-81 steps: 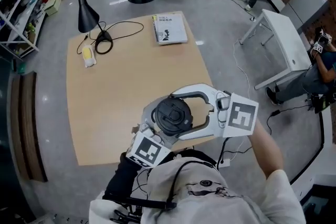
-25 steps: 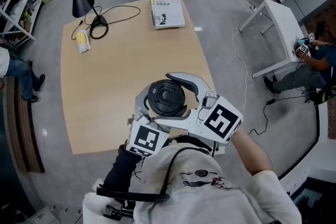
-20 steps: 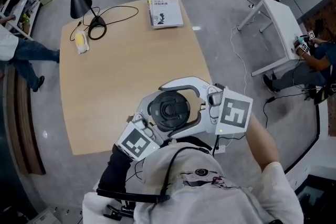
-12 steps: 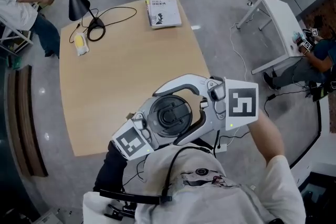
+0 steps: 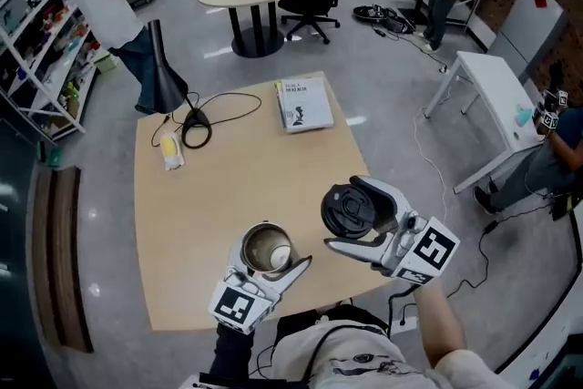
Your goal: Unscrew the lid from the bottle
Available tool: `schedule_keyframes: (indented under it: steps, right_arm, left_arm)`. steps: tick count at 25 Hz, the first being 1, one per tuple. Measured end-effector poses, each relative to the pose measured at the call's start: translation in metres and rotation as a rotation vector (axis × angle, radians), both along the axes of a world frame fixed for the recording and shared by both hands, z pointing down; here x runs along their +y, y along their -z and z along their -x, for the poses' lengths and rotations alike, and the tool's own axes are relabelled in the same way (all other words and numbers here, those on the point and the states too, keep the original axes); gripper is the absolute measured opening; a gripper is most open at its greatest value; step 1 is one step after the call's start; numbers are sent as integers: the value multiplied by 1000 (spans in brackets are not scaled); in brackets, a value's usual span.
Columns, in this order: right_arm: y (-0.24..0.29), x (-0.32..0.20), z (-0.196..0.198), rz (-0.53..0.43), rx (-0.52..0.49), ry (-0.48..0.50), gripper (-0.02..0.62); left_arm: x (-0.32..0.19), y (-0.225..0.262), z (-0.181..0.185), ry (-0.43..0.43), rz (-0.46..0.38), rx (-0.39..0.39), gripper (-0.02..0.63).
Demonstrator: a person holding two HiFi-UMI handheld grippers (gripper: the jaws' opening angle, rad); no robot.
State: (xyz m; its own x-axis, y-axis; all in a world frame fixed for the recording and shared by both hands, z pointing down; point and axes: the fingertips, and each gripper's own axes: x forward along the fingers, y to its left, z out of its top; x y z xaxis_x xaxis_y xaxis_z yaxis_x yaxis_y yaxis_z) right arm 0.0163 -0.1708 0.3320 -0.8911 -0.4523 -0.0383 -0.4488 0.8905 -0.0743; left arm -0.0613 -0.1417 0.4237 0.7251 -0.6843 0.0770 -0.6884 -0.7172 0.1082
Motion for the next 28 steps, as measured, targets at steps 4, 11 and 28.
schedule_keyframes:
  steps: [4,11,28]
  right_arm:
    - [-12,-28,-32,27,-32,-206,465]
    - [-33,13,-57,-4,21,-220,465]
    - [-40,142,-55,-36,117,-320,465]
  left_arm:
    - [-27,24,32,252,-53,-33,439]
    - [27,24,44,458,-42,-41,439]
    - [168,15,34,440,-9,-121,439]
